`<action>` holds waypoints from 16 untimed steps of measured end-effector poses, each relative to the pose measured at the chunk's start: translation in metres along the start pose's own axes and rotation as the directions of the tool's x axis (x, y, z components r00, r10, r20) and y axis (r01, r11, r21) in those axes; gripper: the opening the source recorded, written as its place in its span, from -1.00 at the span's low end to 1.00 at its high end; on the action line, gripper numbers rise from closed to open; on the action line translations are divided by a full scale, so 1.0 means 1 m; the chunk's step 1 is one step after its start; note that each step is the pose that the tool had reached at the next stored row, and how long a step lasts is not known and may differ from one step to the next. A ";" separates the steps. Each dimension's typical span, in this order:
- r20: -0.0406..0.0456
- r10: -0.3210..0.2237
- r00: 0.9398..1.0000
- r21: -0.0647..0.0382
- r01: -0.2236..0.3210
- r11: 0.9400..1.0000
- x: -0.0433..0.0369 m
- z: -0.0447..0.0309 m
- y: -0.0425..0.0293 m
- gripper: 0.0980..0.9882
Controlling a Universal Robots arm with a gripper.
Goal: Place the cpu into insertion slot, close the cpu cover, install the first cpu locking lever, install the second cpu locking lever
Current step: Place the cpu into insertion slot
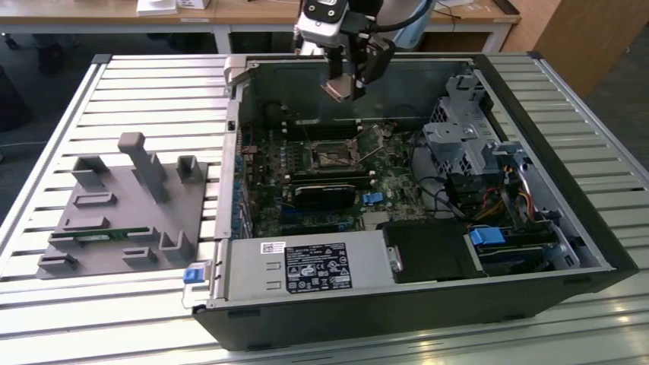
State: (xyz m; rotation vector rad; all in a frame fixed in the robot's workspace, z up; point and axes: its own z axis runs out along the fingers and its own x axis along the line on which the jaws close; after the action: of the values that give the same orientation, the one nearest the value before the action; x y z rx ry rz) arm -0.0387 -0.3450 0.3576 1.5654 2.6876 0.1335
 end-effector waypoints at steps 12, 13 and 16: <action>0.007 0.084 0.996 -0.002 -0.084 0.996 0.0000 0.0017 -0.0001 0.00; 0.008 0.091 0.996 -0.002 -0.091 0.996 0.0000 0.0019 -0.0002 0.00; 0.009 0.107 0.994 -0.002 -0.107 0.994 0.0000 0.0027 -0.0002 0.00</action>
State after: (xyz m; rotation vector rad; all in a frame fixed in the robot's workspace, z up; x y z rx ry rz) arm -0.0386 -0.3450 0.3549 1.7051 2.5958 0.1305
